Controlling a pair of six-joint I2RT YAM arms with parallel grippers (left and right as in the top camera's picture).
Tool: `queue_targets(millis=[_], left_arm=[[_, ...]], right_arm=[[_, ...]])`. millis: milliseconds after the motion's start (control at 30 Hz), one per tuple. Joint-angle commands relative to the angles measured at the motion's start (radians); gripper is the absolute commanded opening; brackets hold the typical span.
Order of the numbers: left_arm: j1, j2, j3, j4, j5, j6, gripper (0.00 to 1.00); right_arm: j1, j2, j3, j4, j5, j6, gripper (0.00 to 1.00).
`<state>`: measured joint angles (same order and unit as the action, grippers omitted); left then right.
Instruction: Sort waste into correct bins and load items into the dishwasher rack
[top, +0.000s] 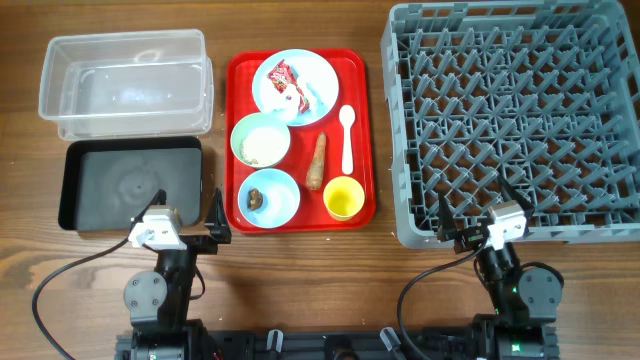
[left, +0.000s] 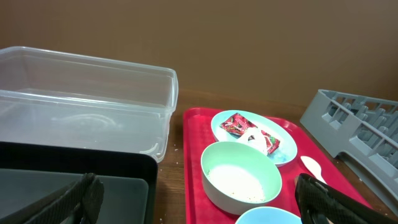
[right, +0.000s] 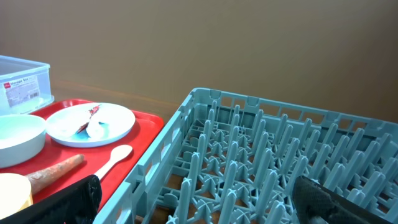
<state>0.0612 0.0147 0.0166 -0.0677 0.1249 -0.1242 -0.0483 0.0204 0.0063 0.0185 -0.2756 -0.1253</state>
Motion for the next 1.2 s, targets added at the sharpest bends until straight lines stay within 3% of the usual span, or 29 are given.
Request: queue_targets(millis=[0,1067,1167], left_arm=[[0.0,-0.008,-0.011,0.002,-0.01,0.005,1.0],[0.0,-0.008,-0.011,0.002,-0.01,0.005,1.0],[0.0,-0.008,-0.011,0.002,-0.01,0.005,1.0]], right_arm=[[0.006,-0.002,-0.001,0.003,0.013,-0.006,1.0],[0.006,-0.002,-0.001,0.006,0.014,-0.008,1.0],[0.006,-0.003,-0.001,0.026,0.016,-0.116,1.0]])
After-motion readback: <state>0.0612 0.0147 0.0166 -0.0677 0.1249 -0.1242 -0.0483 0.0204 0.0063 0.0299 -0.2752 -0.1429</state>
